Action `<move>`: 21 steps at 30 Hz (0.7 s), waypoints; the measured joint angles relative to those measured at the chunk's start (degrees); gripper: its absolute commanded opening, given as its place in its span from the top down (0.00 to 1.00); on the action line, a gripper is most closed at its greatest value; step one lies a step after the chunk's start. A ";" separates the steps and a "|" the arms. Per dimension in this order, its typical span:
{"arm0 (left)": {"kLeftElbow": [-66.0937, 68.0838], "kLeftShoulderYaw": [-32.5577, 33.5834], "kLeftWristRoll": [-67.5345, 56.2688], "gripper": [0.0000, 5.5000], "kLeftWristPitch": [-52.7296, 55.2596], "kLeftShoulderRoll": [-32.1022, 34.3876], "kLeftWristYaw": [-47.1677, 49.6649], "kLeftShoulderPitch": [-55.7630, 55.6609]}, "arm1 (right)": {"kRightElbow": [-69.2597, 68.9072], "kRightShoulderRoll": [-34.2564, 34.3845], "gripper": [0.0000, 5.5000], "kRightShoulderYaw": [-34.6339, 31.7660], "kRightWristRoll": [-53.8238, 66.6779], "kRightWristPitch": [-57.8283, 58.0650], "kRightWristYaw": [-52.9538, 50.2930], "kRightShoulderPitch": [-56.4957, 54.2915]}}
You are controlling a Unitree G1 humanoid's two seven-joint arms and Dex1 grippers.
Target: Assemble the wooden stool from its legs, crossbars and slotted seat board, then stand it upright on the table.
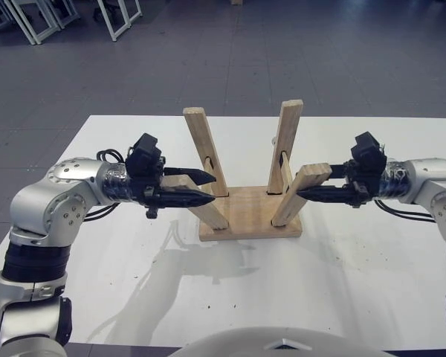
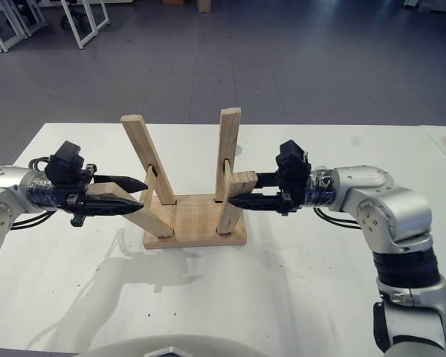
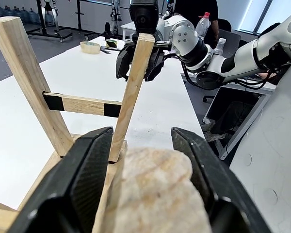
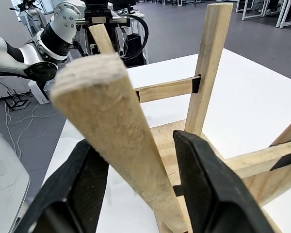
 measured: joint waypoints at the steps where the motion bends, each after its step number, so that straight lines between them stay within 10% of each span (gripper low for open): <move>1: 0.61 0.02 0.01 0.60 0.01 -0.02 -0.16 -0.19 | -0.28 -0.03 0.72 0.10 0.10 0.30 0.58 0.06; 21: -1.09 11.50 -30.77 0.60 35.16 0.87 24.14 -5.32 | 1.26 -4.14 0.75 -11.16 43.91 38.90 -27.02 -5.29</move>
